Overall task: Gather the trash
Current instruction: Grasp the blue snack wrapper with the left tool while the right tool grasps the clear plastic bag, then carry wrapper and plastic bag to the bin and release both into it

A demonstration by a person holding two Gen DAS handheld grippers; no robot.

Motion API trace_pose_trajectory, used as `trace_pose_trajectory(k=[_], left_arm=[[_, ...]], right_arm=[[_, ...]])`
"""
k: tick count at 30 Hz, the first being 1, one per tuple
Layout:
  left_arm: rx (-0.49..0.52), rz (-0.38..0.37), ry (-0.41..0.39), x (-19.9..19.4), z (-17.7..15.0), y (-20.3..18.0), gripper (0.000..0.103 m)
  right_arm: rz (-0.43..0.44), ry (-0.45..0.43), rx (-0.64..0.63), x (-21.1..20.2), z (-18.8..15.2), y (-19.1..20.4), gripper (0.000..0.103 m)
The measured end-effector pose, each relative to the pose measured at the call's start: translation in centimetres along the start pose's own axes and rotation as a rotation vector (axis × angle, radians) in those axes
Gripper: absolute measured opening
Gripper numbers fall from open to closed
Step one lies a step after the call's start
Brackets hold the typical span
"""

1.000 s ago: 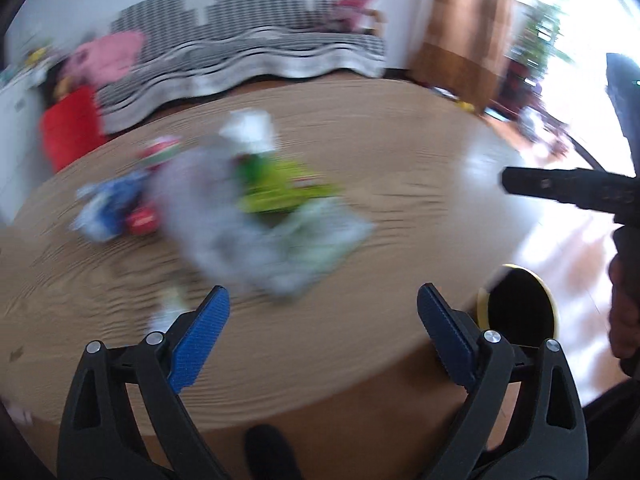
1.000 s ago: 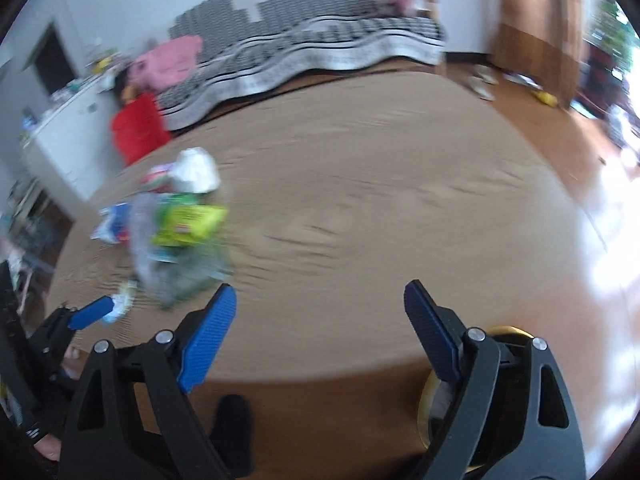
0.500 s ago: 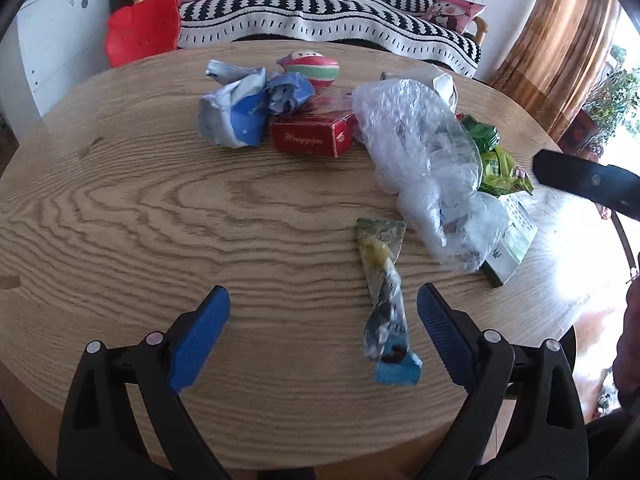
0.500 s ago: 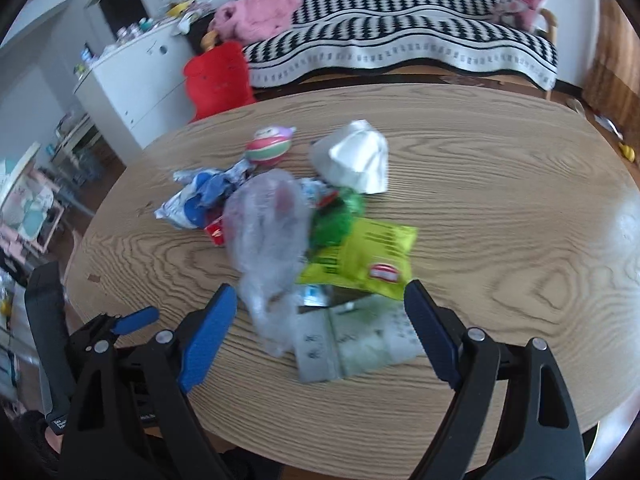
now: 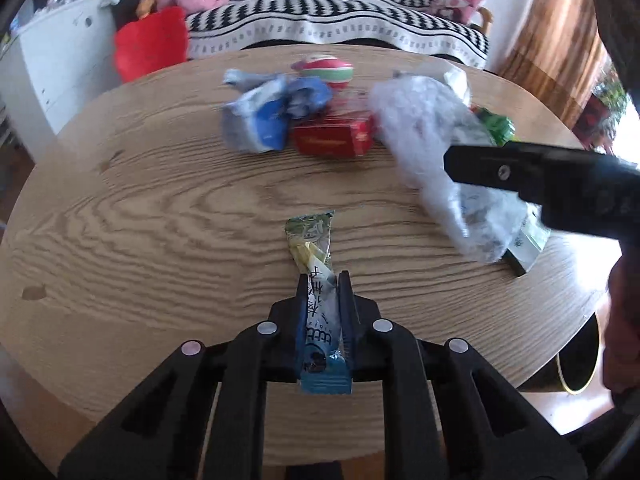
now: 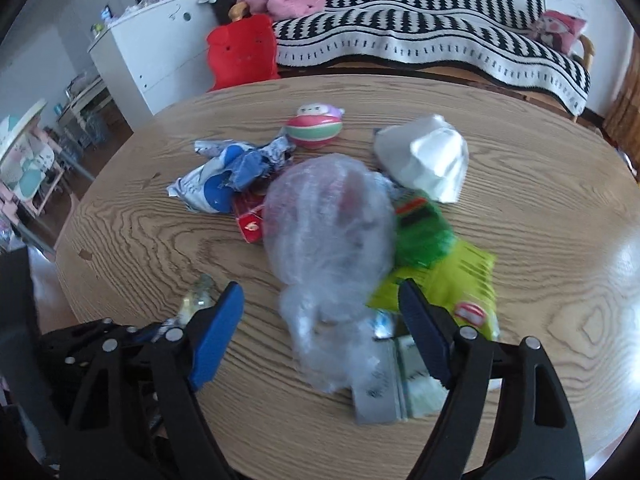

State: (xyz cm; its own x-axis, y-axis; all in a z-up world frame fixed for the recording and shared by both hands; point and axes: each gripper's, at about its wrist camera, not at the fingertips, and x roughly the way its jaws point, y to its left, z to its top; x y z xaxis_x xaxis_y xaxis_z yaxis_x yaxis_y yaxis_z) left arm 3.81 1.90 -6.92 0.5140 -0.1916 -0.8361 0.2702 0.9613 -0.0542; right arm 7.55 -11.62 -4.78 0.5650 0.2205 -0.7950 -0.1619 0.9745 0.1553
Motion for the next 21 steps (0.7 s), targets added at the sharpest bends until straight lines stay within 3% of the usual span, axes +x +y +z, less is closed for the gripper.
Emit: trace_pose_trajectory(k=[7, 10, 11, 12, 14, 21], left_arm=[[-0.078, 0.003, 0.007, -0.1, 0.4, 2.6, 0.014], [-0.079, -0.004, 0.010, -0.1, 0.5, 2.6, 0.014], [-0.078, -0.007, 0.008, -0.2, 0.6, 2.5, 0.014], [-0.076, -0.007, 0.005, -0.3, 0.6, 2.5, 0.014], [-0.077, -0.008, -0.003, -0.7, 0.8, 2.5, 0.014], [-0.077, -0.036, -0.021, -1.6, 1.4, 1.9, 0.014]], right_arm=[[-0.083, 0.019, -0.117, 2.9, 0.3, 3.0, 0.075], [-0.113, 0.046, -0.150, 4.4, -0.1, 3.6, 0.055], [-0.119, 0.053, -0.158, 4.8, -0.3, 3.8, 0.035], [-0.116, 0.054, -0.157, 4.8, -0.4, 3.8, 0.028], [-0.092, 0.032, -0.146, 3.9, -0.3, 3.7, 0.023], [0.105, -0.078, -0.015, -3.2, 0.4, 0.1, 0.022]])
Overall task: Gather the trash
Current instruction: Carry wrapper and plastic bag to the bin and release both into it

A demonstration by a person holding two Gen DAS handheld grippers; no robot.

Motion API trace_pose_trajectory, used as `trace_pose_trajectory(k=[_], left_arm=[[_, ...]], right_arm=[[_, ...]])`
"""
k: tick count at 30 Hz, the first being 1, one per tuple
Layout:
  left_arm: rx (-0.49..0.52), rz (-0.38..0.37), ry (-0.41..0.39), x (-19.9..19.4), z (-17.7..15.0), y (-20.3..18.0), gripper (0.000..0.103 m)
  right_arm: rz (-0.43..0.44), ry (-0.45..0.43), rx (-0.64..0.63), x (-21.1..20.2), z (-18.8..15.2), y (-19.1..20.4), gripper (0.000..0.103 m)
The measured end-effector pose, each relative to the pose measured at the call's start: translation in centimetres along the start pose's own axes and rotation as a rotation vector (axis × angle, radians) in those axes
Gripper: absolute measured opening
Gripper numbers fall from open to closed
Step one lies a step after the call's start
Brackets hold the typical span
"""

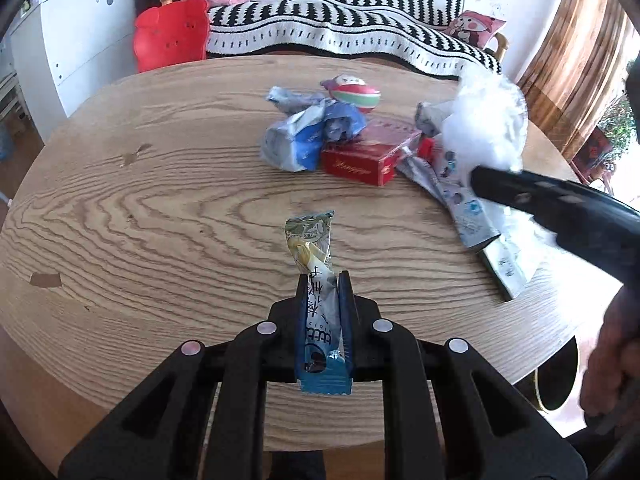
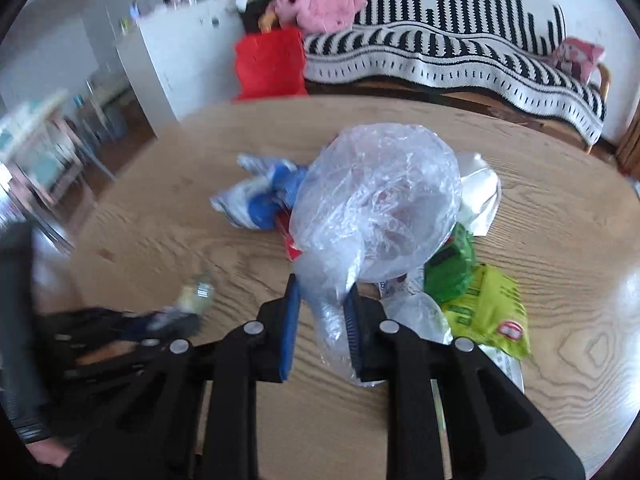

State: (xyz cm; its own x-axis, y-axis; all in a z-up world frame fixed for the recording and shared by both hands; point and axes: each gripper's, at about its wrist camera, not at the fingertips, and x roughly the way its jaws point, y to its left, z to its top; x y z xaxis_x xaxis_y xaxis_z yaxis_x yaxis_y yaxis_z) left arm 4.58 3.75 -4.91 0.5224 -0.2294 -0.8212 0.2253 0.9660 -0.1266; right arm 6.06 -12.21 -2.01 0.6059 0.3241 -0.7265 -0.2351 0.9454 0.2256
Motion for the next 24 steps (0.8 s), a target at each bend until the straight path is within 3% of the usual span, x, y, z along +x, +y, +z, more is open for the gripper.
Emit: trace_pose_trajectory(k=[4, 10, 16, 24], left_arm=[[0.028, -0.025, -0.004, -0.3, 0.2, -2.1, 0.014], [0.109, -0.084, -0.009, -0.6, 0.0, -7.6, 0.014], [0.225, -0.177, -0.027, -1.1, -0.6, -16.2, 0.014], [0.412, -0.342, -0.002, -1.1, -4.3, -30.2, 0.014]], right_arm=[[-0.026, -0.007, 0.046, -2.9, -0.9, -3.3, 0.022], [-0.143, -0.001, 0.117, -7.9, -5.4, -9.7, 0.022], [-0.278, -0.010, 0.232, -14.0, -12.5, -17.9, 0.022], [-0.421, 0.025, 0.437, -21.1, -23.3, -27.9, 0.022]])
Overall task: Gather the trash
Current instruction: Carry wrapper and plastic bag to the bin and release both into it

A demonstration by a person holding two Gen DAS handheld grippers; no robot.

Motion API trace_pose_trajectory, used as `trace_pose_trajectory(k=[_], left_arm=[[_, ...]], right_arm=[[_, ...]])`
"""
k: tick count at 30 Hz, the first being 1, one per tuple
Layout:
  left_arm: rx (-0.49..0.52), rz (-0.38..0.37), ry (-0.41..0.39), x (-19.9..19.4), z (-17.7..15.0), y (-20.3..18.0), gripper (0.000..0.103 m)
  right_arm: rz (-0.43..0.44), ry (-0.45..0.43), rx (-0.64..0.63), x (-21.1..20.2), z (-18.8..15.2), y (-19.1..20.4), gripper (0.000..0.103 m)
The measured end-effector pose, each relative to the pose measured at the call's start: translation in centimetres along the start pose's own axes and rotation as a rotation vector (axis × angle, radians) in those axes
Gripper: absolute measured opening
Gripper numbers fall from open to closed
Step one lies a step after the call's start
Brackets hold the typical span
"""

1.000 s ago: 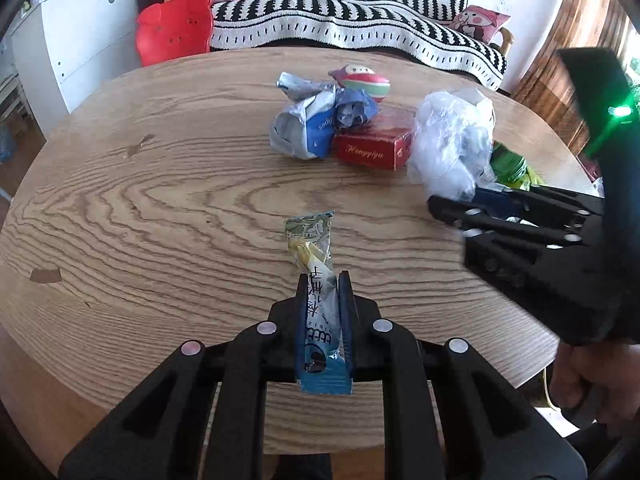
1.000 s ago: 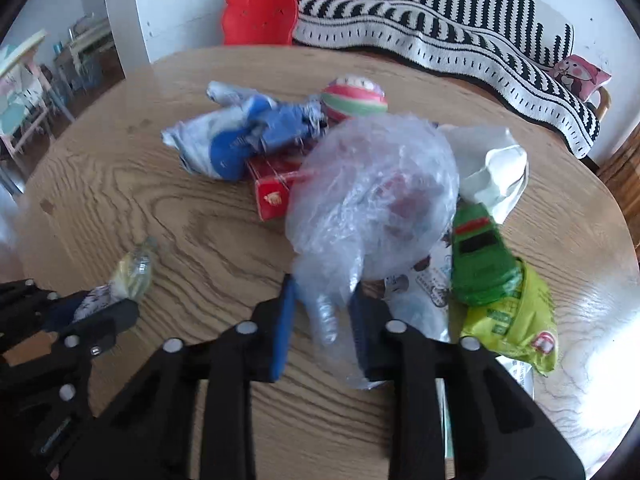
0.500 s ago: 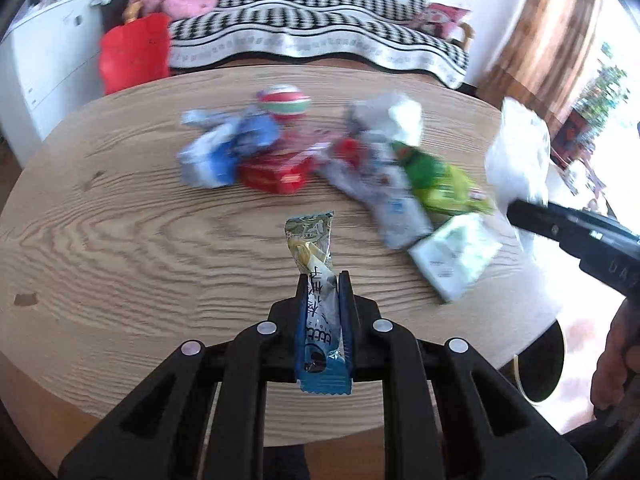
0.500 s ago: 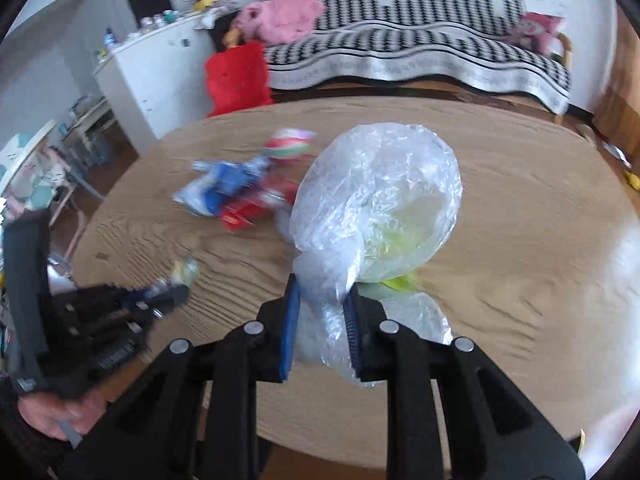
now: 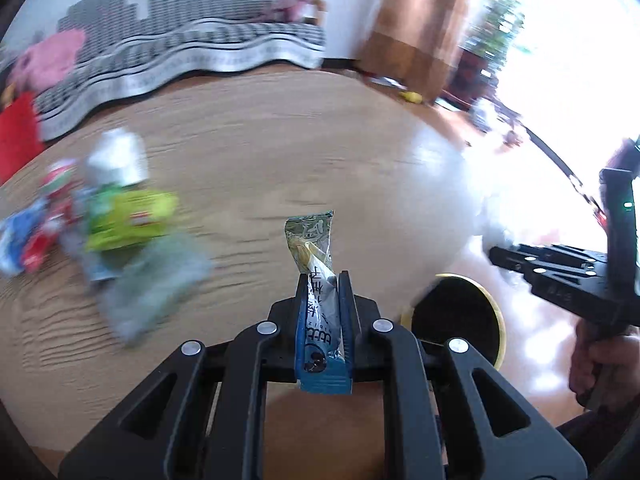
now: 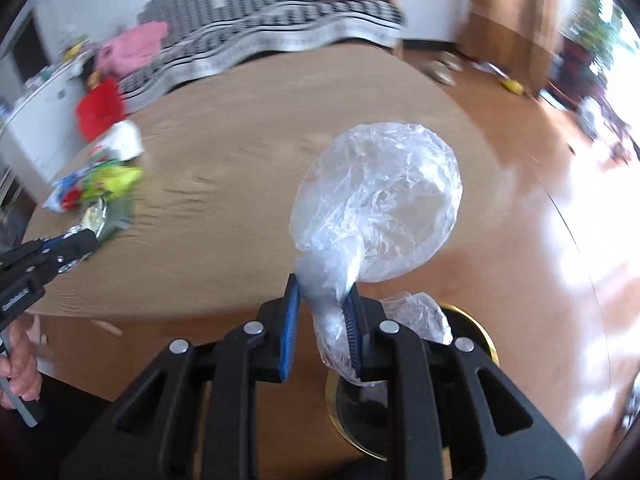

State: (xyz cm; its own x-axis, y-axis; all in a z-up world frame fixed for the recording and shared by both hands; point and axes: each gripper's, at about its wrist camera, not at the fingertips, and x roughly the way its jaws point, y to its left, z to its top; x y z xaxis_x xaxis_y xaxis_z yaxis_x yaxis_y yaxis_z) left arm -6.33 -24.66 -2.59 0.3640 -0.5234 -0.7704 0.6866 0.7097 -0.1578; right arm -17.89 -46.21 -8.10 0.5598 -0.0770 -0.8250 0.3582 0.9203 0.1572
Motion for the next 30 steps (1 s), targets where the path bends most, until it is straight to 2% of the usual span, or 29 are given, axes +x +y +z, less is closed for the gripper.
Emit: trace_pose_trajectory(k=[4, 8, 12, 15, 26, 28, 30], left_arm=[[0.075, -0.070, 0.029, 2.2, 0.1, -5.9, 0.014], [0.127, -0.122, 0.060, 4.1, -0.3, -10.3, 0.014], [0.159, -0.144, 0.085, 5.5, -0.6, -13.0, 0.014], [0.167, -0.152, 0.101, 6.4, -0.7, -13.9, 0.014], [0.176, -0.163, 0.131, 8.4, -0.4, -15.1, 0.014], [0.176, -0.164, 0.136, 8.3, -0.5, -15.5, 0.014], [0.181, -0.164, 0.141, 8.3, -0.7, -15.5, 0.014]], right_arm=[[-0.046, 0.060, 0.094, 0.6, -3.1, -6.0, 0.022], [-0.064, 0.168, 0.151, 2.7, -6.3, -9.7, 0.022], [-0.072, 0.316, 0.196, 6.5, -9.2, -11.9, 0.022], [-0.059, 0.385, 0.216, 8.6, -10.4, -12.5, 0.022], [-0.028, 0.408, 0.242, 9.8, -10.0, -11.3, 0.022], [-0.022, 0.413, 0.243, 9.7, -9.8, -11.3, 0.034], [-0.024, 0.403, 0.240, 9.4, -9.6, -11.4, 0.067]])
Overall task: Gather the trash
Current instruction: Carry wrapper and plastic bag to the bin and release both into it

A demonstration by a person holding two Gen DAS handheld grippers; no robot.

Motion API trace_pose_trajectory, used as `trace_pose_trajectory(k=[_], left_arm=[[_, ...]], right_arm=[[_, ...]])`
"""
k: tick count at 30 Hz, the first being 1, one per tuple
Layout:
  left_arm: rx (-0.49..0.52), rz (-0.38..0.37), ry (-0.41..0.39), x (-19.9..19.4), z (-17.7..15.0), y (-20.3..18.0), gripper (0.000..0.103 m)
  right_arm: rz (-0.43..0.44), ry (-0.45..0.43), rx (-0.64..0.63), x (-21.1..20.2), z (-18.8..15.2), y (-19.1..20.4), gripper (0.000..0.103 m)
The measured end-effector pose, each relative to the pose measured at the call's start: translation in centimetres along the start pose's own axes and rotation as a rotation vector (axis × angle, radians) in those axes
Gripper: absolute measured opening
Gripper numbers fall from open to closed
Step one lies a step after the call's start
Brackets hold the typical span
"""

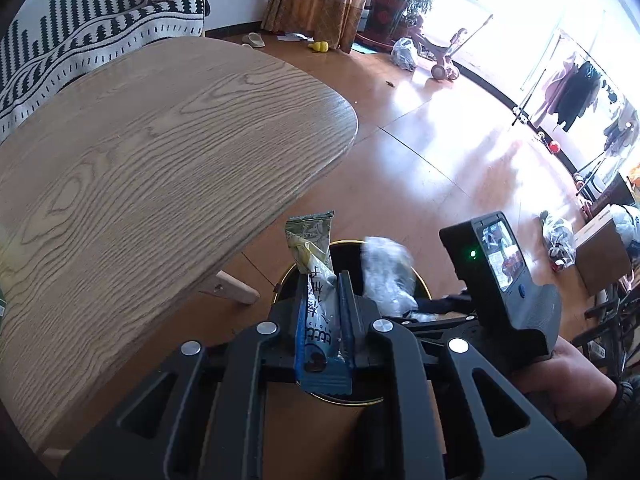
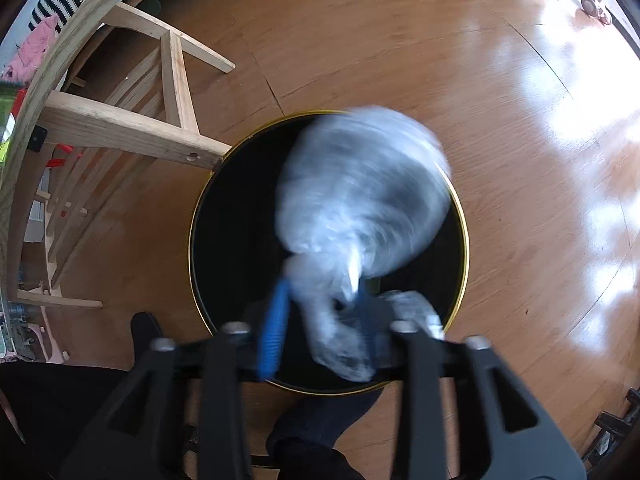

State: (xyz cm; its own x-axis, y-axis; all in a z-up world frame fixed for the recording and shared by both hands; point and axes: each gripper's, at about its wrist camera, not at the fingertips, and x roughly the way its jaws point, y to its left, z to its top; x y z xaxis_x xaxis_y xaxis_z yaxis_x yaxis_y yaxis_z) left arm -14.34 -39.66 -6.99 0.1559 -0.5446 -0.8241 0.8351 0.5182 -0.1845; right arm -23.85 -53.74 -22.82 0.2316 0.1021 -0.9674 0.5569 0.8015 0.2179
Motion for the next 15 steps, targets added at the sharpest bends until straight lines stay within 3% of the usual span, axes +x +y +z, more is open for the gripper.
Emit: trace_pose_trajectory(k=[9, 15], left_arm=[[0.009, -0.035, 0.043, 1.4, -0.4, -0.5, 0.014], [0.043, -0.130, 0.164, 5.4, -2.4, -2.7, 0.014]], right_arm=[[0.003, -0.072, 0.050, -3.0, 0.4, -1.1, 0.070], [-0.012, -0.133, 0.137, -5.1, 0.6, -3.3, 0.073]])
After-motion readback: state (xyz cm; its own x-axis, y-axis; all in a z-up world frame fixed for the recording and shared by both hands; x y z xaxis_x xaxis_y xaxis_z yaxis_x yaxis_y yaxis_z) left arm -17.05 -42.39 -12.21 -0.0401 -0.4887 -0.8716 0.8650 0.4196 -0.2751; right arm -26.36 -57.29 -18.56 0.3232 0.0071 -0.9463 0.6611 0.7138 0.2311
